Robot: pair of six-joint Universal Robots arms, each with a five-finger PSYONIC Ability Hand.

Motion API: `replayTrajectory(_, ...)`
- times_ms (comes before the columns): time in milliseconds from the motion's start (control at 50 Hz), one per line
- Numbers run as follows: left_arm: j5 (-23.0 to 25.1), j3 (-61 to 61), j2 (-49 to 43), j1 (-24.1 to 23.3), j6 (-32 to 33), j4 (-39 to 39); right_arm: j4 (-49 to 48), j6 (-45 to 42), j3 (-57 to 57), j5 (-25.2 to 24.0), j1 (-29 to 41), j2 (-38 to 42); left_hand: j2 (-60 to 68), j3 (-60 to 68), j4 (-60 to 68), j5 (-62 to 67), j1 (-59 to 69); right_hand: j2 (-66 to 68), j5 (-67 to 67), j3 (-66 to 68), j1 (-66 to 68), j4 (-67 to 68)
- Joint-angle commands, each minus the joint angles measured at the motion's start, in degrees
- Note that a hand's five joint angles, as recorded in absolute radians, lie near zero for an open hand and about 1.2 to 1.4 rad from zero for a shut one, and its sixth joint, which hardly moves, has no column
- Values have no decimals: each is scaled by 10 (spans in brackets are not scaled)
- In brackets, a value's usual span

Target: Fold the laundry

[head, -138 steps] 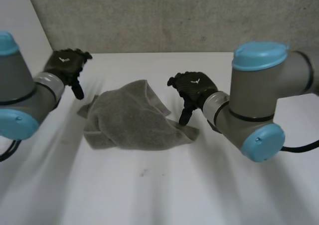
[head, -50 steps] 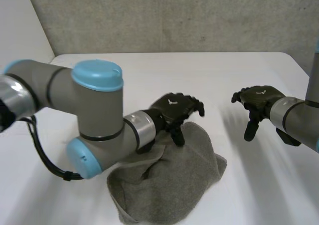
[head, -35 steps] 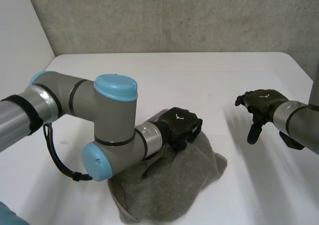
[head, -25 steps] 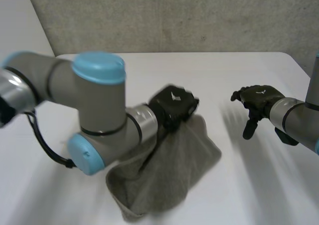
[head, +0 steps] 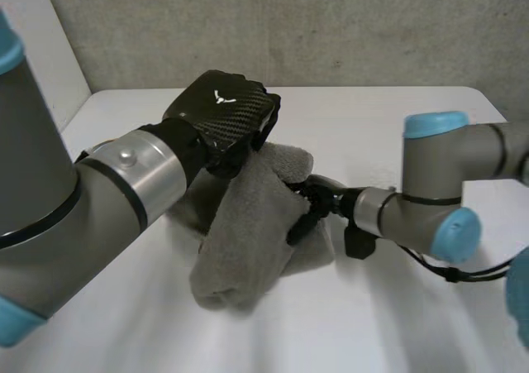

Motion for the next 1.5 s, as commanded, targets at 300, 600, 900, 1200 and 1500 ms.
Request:
replayTrajectory(300,-98,118,-29,118,-5,207,-161,-213,-158,123,26,-199,103,104,103,116,141,572,579,571,601,571)
replayTrajectory(600,-122,-208,19,68,-25,316,-164,-376,106,118,74,-258,103,104,103,116,141,572,579,571,601,571)
replayTrajectory(900,-125,-337,4,-22,-68,174,-43,-500,165,213,71,-174,-63,-62,-63,-50,-25,572,579,571,601,571)
replayTrajectory(1200,-46,-226,36,106,-77,202,-90,-554,271,192,71,-236,-403,-402,-403,-390,-365,572,579,571,601,571)
replayTrajectory(1500,115,-25,-212,153,-50,26,-178,-591,339,181,68,-289,-247,-246,-247,-233,-208,572,579,571,601,571)
